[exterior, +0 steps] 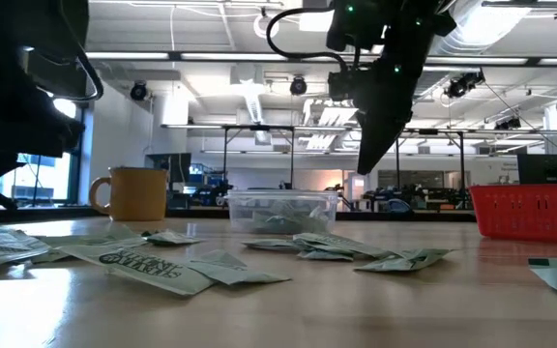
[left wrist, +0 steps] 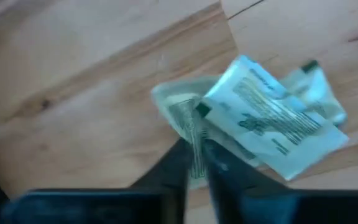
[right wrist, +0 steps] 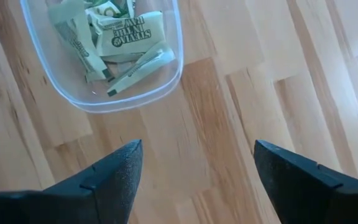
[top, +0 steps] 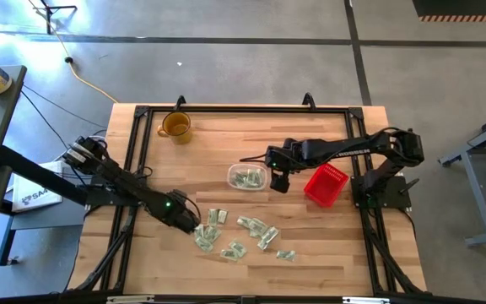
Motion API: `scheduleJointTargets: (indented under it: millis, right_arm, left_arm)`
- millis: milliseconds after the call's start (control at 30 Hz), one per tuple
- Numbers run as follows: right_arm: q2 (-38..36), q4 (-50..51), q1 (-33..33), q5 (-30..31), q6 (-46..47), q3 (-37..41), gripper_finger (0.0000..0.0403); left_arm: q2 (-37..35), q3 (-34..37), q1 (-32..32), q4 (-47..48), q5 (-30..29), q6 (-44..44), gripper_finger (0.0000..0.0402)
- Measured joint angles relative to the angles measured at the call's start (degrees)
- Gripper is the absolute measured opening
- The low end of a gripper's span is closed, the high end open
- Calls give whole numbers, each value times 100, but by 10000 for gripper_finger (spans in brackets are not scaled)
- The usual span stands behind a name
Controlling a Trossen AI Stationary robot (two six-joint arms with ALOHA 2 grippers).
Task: Pick and place items into bin
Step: Put the white stevia packet into the transparent bin
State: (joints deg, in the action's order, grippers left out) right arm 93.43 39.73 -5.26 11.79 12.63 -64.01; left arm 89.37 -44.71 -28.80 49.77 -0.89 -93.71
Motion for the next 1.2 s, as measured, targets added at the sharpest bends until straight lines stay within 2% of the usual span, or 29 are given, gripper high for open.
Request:
scheduleJointTargets:
  millis: [67, 100, 267, 367, 467, 600, 700, 767, 900, 1000, 1100, 1200]
  right_arm:
    - [0, 43, 0, 25, 88, 0, 298]
    - [0, 69, 0, 36, 136, 0, 299]
    - [-2, 106, 22, 78, 239, 0, 298]
    - [-94, 162, 142, 297, 253, 0, 295]
    - [-357, 307, 362, 681, 401, 0, 294]
    - [-821, 996, 689, 1161, 990, 0, 294]
    - [-1146, 1615, 926, 1303, 1592, 0, 293]
    - [-1299, 2005, 1082, 1367, 2044, 0, 293]
    - [-1480, 2529, 1401, 1591, 2830, 0, 293]
    - [-1481, 2597, 1561, 1697, 3092, 0, 294]
    - [-1422, 2399, 1624, 1696, 2890, 33, 293]
    - [-1349, 1766, 1534, 1426, 2319, 322, 293]
  left_arm:
    - [-63, -54, 81, 343, -34, 207, 25]
    - [-125, -152, 137, 523, -82, 331, 21]
    - [-489, -1038, 778, 1947, -780, 1413, 44]
    - [-629, -1576, 1425, 1972, -1346, 2528, 26]
    - [-610, -1790, 2226, 1110, -1358, 4133, 20]
    - [-387, -1786, 3189, -1076, -545, 6254, 41]
    - [-40, -1904, 3568, -2111, -207, 7546, 67]
    - [226, -2032, 3695, -2384, -54, 8120, 79]
    - [752, -2246, 3719, -2237, 246, 8801, 101]
    - [979, -2412, 3697, -1691, 400, 8742, 125]
    - [941, -2632, 3635, -586, 383, 8439, 156]
    - [615, -2636, 3416, 577, 214, 8389, 183]
